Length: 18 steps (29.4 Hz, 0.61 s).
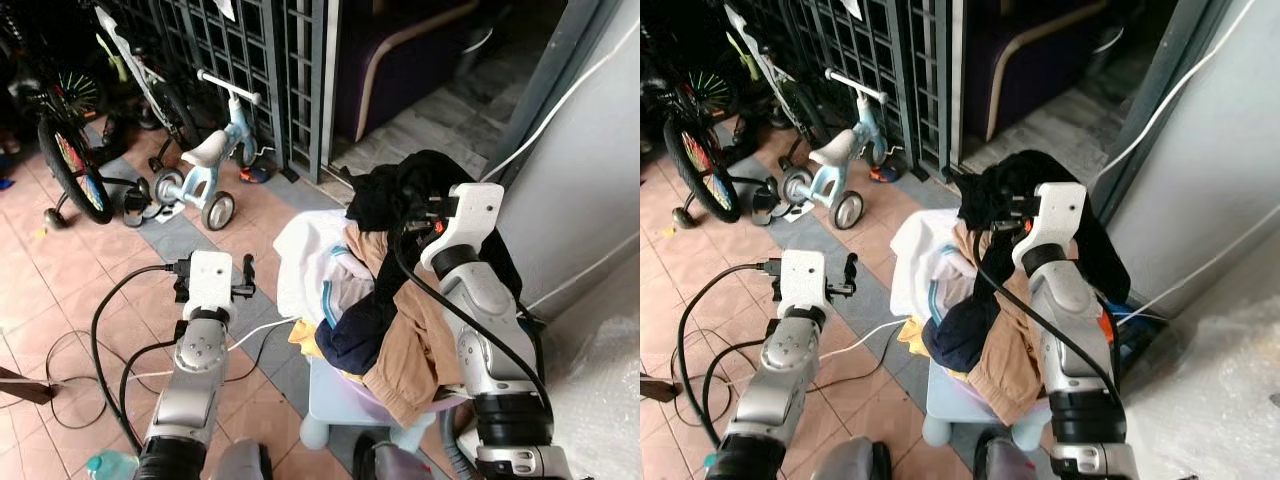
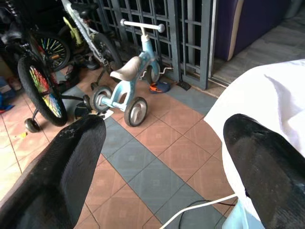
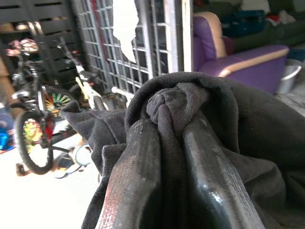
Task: Clothes washing
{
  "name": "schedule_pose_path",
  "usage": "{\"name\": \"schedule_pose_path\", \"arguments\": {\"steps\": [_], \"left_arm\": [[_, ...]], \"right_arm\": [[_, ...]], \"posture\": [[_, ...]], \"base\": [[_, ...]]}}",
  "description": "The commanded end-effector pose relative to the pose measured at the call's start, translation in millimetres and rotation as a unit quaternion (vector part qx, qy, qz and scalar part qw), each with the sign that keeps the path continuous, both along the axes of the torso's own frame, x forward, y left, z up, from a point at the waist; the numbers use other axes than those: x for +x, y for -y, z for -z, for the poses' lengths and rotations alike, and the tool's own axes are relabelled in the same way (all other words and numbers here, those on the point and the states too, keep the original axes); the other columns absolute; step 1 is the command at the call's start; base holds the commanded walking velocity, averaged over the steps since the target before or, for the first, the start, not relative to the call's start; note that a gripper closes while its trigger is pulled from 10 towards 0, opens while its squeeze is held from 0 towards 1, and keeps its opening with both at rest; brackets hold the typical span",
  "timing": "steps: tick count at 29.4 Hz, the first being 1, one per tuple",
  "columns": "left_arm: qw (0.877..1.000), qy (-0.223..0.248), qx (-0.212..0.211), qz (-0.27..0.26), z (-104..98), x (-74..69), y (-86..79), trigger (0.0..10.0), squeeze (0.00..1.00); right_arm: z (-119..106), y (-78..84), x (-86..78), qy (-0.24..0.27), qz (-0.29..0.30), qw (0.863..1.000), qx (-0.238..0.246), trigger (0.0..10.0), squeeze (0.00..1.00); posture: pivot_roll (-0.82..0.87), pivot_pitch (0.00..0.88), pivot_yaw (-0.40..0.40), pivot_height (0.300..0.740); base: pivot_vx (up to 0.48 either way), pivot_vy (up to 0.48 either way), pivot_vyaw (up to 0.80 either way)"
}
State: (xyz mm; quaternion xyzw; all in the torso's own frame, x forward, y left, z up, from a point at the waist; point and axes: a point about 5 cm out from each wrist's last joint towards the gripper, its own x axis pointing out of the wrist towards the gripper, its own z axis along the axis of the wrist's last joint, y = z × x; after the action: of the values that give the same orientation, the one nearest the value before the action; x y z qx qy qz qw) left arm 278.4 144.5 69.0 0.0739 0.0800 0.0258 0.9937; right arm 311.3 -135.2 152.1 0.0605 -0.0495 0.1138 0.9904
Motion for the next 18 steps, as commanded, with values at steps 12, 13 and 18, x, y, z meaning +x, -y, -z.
{"name": "schedule_pose_path", "arguments": {"steps": [12, 13, 18], "left_arm": [[1.0, 0.003, -0.005, 0.0, -6.5, -2.4, -0.4, 10.0, 0.0], [1.0, 0.002, -0.006, 0.0, -6.5, -2.6, -0.3, 10.0, 0.0], [1.0, 0.004, -0.018, 0.012, -8.0, -2.3, 3.0, 10.0, 0.0]], "right_arm": [[-0.6, -5.1, 0.2, 0.002, -0.005, 1.0, -0.015, 10.0, 0.0], [-0.3, -5.0, 0.1, 0.002, -0.005, 1.0, -0.016, 10.0, 0.0], [2.1, -5.2, 1.7, -0.006, -0.007, 1.0, -0.03, 10.0, 0.0]], "posture": [[-0.04, 0.0, 0.013, 0.74], [-0.04, 0.0, 0.013, 0.74], [-0.04, 0.0, 0.006, 0.74]], "base": [[-0.022, 0.0, 0.0], [0.0, 0.0, 0.0], [0.0, 0.0, -0.48]]}}
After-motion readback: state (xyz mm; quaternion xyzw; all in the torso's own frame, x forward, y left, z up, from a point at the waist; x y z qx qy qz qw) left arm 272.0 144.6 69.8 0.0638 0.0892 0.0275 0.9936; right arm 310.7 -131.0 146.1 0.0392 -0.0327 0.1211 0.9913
